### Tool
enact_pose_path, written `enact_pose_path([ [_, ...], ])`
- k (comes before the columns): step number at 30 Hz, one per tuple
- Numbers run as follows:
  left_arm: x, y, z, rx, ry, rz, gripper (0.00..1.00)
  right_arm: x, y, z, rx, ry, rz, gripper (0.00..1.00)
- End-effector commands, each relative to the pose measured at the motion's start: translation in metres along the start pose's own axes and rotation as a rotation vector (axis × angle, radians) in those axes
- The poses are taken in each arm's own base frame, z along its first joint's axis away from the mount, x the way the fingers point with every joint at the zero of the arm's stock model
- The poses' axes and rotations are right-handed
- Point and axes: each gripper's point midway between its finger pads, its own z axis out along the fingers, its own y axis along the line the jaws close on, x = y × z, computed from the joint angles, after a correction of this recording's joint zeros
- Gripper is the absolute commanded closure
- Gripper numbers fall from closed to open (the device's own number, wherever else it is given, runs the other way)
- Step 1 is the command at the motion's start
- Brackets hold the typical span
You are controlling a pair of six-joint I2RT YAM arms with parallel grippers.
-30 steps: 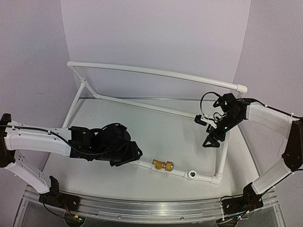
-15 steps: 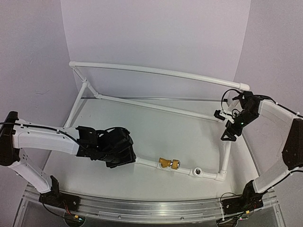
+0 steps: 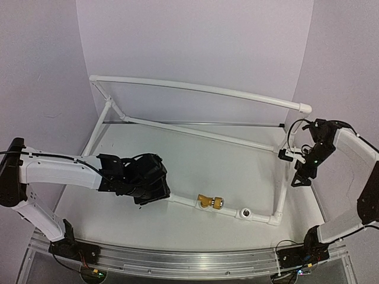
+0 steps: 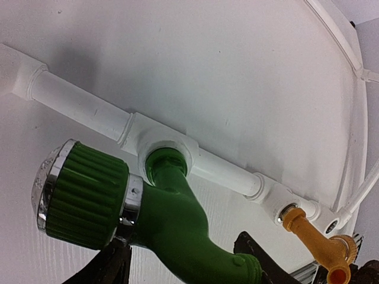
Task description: Install the water faucets
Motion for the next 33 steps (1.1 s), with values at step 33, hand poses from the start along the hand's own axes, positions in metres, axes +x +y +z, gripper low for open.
enact_pose_path([
  [33, -0.039, -0.066, -0.008, 0.189, -0.076, 0.193, 0.37, -0.069, -0.087, 0.017, 0.034, -0.191, 0.210, 0.20],
])
